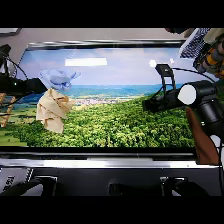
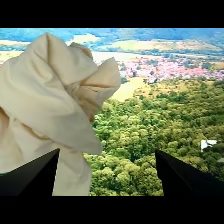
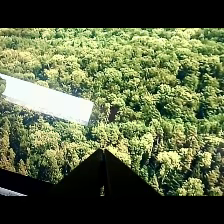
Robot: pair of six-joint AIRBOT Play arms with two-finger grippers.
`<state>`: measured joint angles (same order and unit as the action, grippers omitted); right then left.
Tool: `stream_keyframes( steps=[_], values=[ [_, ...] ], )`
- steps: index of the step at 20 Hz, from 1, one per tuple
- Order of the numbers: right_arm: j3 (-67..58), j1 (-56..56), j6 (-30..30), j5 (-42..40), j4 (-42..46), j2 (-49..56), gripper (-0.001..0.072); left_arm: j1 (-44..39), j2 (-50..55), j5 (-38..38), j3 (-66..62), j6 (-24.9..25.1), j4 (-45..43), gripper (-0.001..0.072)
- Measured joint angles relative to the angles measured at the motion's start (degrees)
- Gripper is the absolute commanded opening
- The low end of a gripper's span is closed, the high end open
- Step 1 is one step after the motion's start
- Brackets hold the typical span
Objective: Fold the clothes and pants, and hang the long-sleeved shirts on hangers.
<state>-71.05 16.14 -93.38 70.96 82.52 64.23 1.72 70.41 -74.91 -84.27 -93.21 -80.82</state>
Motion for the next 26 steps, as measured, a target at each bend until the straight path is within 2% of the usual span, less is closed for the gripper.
stream_keyframes(
  steps=[3,9,10,11,12,14,15,17,22,26],
  values=[
    [0.0,0.0,0.0,0.1,-0.2,0.0,0.0034,0.0,4.9,2.2,0.1,-2.2,-4.6,0.0720],
    [0.0,0.0,-0.3,0.6,-0.5,0.0,0.0035,0.0,18.0,9.5,0.1,-5.5,-7.8,0.0711],
    [0.0,0.0,-0.5,0.7,-0.5,0.0,0.0035,0.0,19.7,10.1,0.1,-5.8,-8.1,0.0548],
    [0.0,0.0,-0.5,0.9,-0.6,0.0,0.0035,0.0,21.2,10.4,0.1,-5.9,-8.3,0.0218],
    [0.0,0.0,-0.5,0.9,-0.7,0.0,0.0035,0.0,22.5,10.5,0.0,-6.0,-8.5,0.0026],
    [0.0,0.0,-0.5,0.9,-0.7,0.0,0.0039,0.0,23.6,9.9,-0.6,-6.0,-8.5,0.0016],
    [0.0,0.0,-0.5,1.0,-0.7,0.0,0.0082,0.0,23.7,8.9,-1.4,-5.7,-8.0,0.0016],
    [0.0,0.0,-0.7,1.4,-0.4,0.0,0.0097,0.0,23.0,6.9,-3.8,-4.1,-5.5,0.0016],
    [0.0,0.0,-7.5,6.1,5.4,-0.4,0.0133,-4.4,18.4,2.7,-10.8,-0.6,9.8,0.0016],
    [0.0,0.0,-10.5,15.1,14.8,-2.9,0.0133,-14.8,16.9,4.7,-13.9,0.3,22.0,0.0016]
  ],
)
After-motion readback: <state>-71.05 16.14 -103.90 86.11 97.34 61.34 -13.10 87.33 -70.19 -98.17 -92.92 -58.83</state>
